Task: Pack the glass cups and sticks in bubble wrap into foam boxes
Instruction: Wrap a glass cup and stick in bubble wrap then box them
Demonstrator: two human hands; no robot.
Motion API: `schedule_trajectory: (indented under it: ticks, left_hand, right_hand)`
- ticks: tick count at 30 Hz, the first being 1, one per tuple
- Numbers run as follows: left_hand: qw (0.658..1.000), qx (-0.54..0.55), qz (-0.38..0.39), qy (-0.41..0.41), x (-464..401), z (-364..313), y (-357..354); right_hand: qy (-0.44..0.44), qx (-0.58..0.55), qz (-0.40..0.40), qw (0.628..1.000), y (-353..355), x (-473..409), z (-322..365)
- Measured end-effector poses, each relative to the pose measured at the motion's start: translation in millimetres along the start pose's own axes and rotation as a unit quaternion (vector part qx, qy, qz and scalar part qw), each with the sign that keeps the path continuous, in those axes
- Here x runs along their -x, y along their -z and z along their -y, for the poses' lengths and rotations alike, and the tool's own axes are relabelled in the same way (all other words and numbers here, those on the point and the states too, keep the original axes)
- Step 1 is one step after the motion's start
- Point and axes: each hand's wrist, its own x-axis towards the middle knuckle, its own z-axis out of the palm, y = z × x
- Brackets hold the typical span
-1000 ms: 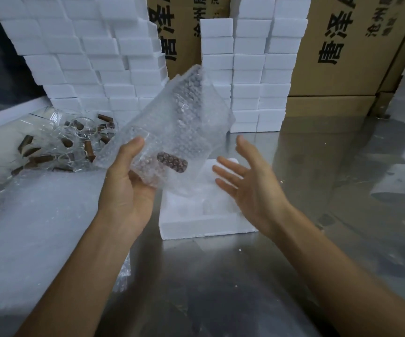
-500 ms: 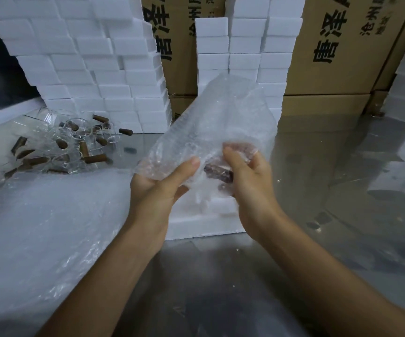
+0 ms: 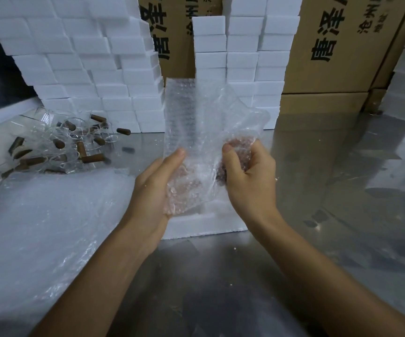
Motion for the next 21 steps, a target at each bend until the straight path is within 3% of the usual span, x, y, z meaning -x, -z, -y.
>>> schedule_trajectory:
  ticks: [8, 14, 21]
  left_hand:
    - [0.981, -0.074, -0.160, -0.078, -5, 11, 0]
    - [0.963, -0.097, -0.222, -0.116, -11, 17, 4]
    - [0.952, -0.038, -0.273, -0.136, -9, 22, -3]
  right_hand:
    - [-0.016, -0.004, 0.027, 0.999, -1, 5, 3]
    - [-0.036, -0.026, 0.045, 0.998, -1, 7, 5]
    - [-0.046, 0.003, 0.038, 0.998, -4, 9, 4]
